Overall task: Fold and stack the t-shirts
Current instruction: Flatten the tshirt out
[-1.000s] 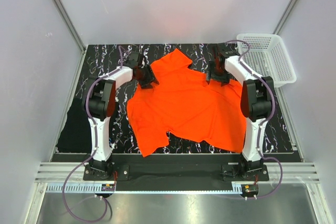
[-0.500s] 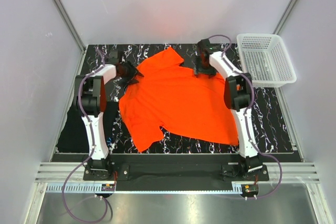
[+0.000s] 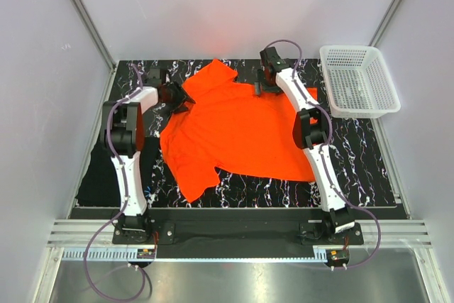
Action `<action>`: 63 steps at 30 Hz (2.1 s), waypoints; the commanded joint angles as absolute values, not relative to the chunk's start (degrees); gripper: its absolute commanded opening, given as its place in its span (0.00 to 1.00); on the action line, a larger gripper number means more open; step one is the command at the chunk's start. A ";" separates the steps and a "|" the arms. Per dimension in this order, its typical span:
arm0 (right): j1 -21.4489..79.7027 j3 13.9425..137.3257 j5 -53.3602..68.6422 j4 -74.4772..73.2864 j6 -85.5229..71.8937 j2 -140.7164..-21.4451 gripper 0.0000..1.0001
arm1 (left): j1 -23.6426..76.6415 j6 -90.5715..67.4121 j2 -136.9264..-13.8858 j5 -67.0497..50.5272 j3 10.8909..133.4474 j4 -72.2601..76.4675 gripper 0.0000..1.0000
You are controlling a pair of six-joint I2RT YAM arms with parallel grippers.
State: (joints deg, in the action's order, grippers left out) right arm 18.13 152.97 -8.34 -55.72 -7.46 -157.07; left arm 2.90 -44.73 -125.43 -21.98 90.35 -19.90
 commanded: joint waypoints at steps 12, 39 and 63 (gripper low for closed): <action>15.47 134.78 -9.41 -64.33 -10.19 -128.53 1.00 | 8.08 -27.88 -98.63 -6.70 84.83 -29.44 0.50; 13.71 60.29 15.38 -50.01 -30.67 -78.84 1.00 | 32.08 -44.01 -49.22 3.41 41.13 -49.56 0.46; 8.53 50.80 3.08 -52.56 -43.07 -67.06 0.84 | 32.34 -58.71 -46.85 -4.84 23.73 -40.52 0.38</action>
State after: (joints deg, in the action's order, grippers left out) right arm 9.28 51.07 4.99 -52.75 -41.69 -68.77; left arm 31.99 -57.58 -48.03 -3.68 22.87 -42.72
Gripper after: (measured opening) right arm 0.840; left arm 0.384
